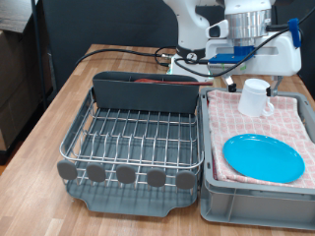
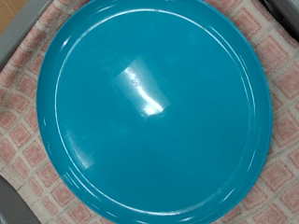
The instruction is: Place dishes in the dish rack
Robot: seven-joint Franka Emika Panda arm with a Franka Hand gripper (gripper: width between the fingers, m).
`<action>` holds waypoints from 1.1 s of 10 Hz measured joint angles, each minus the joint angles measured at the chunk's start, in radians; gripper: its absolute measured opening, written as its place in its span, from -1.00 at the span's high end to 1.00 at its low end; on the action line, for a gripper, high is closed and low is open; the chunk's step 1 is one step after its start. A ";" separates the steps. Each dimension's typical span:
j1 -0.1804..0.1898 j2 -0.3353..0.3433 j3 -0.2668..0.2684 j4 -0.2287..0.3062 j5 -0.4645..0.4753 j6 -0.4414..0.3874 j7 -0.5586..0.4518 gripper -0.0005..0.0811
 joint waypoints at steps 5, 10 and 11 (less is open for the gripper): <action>0.000 0.060 0.013 -0.043 0.192 0.102 -0.190 -0.98; 0.000 0.136 0.040 -0.045 0.311 0.162 -0.271 -0.98; 0.000 0.151 0.046 -0.045 0.326 0.175 -0.276 -0.98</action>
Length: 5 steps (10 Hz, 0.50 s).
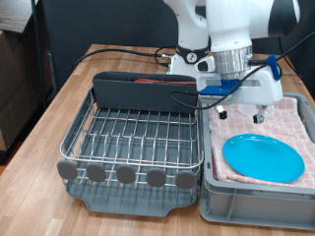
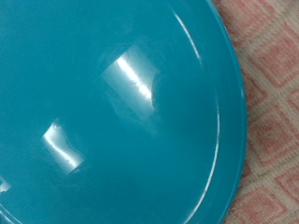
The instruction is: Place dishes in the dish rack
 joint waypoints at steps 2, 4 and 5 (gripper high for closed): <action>0.000 0.025 0.011 0.001 0.012 0.017 -0.003 -0.98; -0.003 0.046 0.031 0.004 0.057 0.035 -0.033 -0.98; -0.008 0.056 0.043 0.006 0.090 0.046 -0.062 -0.98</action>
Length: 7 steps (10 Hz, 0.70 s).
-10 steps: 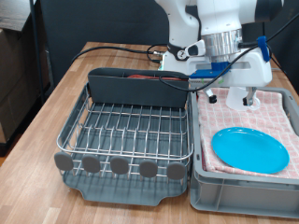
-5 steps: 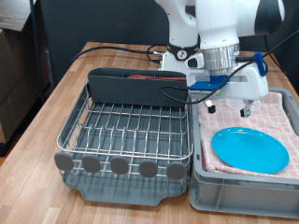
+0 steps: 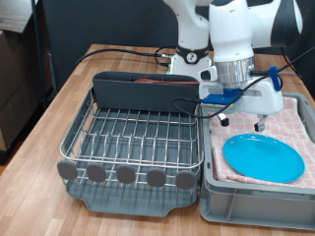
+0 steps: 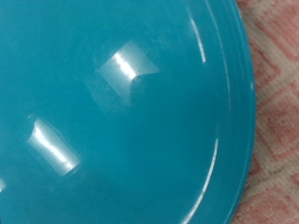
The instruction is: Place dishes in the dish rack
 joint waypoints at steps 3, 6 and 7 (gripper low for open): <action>-0.013 0.033 0.028 0.025 0.082 0.011 -0.086 -0.98; -0.021 0.070 0.038 0.064 0.103 0.011 -0.128 -0.98; -0.023 0.081 0.039 0.077 0.103 0.011 -0.132 -0.98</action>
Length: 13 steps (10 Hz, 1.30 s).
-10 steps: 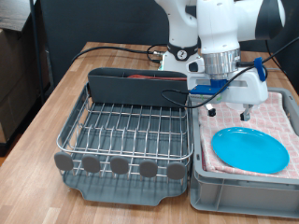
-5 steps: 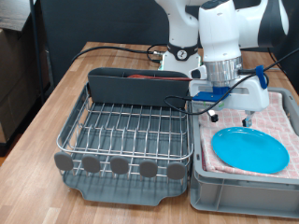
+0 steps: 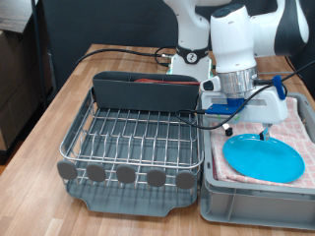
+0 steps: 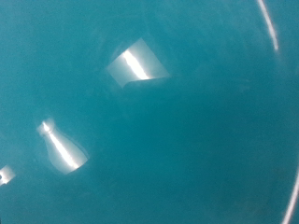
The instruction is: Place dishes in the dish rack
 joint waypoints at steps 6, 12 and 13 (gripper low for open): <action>-0.005 0.019 0.017 0.024 0.057 0.029 -0.015 -0.50; -0.006 0.026 0.024 0.024 0.083 0.045 -0.034 0.90; -0.005 0.026 0.024 0.024 0.079 0.046 -0.034 0.90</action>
